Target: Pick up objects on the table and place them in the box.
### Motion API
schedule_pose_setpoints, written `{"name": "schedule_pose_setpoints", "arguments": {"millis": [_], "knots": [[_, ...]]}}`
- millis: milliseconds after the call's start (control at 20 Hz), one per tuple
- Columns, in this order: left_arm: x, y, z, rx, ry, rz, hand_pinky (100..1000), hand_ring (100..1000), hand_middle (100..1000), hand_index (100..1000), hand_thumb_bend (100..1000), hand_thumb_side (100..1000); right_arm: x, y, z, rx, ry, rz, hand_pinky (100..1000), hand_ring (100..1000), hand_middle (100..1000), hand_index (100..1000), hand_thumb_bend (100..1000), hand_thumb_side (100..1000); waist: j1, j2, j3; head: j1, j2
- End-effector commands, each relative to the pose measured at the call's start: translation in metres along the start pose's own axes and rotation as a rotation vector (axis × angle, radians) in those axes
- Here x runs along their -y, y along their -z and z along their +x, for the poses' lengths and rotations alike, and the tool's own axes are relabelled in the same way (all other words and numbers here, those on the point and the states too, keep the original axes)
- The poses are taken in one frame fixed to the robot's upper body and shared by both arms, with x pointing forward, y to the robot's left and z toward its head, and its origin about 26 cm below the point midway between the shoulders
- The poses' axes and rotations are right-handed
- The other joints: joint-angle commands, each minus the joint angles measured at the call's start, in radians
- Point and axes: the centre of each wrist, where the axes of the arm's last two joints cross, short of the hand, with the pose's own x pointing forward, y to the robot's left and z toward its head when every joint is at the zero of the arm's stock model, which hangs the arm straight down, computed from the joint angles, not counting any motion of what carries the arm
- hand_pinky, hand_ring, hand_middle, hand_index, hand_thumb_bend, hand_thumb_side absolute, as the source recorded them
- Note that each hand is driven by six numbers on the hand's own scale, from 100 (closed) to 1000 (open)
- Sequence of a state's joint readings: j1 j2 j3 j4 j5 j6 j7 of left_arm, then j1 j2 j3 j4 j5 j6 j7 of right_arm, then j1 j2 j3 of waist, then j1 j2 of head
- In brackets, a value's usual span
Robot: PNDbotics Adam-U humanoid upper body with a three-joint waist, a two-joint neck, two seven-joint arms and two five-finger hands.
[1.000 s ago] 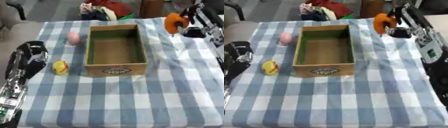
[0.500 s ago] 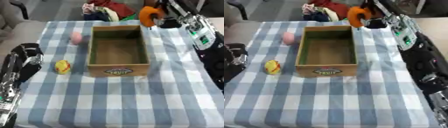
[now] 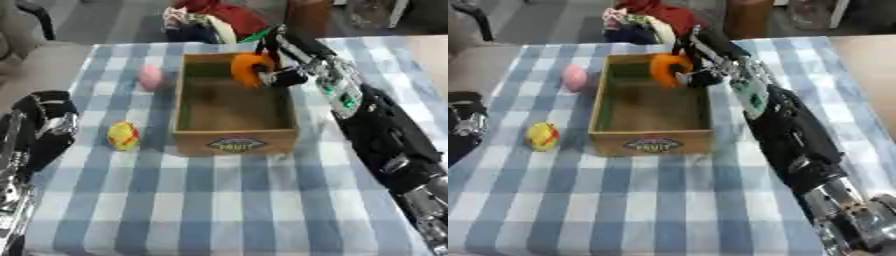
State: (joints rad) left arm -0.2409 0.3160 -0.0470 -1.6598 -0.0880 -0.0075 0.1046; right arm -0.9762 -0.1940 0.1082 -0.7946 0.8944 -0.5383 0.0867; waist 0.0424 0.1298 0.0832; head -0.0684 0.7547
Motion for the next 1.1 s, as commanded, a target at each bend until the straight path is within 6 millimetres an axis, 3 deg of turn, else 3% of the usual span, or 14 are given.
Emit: {"name": "schedule_pose_setpoints", "arguments": {"millis": [50, 150, 400, 650, 1100], "knots": [[-0.004, 0.005, 0.008, 0.030, 0.004, 0.002, 764, 659, 664, 694, 100, 231, 0.008, 0.004, 0.001, 0.031, -0.055, 0.031, 736, 886, 760, 892, 100, 148, 0.003, -0.011, -0.003, 0.001, -0.012], [-0.005, 0.005, 0.007, 0.027, 0.005, 0.007, 764, 659, 664, 694, 100, 231, 0.011, 0.003, 0.000, 0.041, -0.068, 0.047, 754, 910, 835, 937, 100, 146, 0.003, -0.010, -0.010, 0.005, -0.013], [-0.007, 0.003, 0.005, 0.018, 0.011, 0.015, 765, 659, 665, 695, 100, 232, 0.025, -0.002, -0.003, 0.052, -0.079, 0.018, 765, 926, 884, 955, 100, 143, 0.004, -0.010, -0.026, 0.015, -0.015], [-0.015, 0.003, 0.002, 0.009, 0.043, 0.031, 764, 659, 666, 695, 100, 222, 0.053, -0.015, -0.006, 0.048, -0.054, -0.120, 712, 883, 755, 912, 100, 124, 0.007, -0.013, -0.044, 0.031, -0.013], [-0.045, 0.008, -0.009, -0.041, 0.251, -0.051, 763, 676, 689, 720, 100, 181, 0.097, -0.045, 0.003, 0.057, 0.074, -0.315, 682, 865, 703, 893, 100, 139, 0.011, -0.024, -0.079, 0.053, -0.005]]}}
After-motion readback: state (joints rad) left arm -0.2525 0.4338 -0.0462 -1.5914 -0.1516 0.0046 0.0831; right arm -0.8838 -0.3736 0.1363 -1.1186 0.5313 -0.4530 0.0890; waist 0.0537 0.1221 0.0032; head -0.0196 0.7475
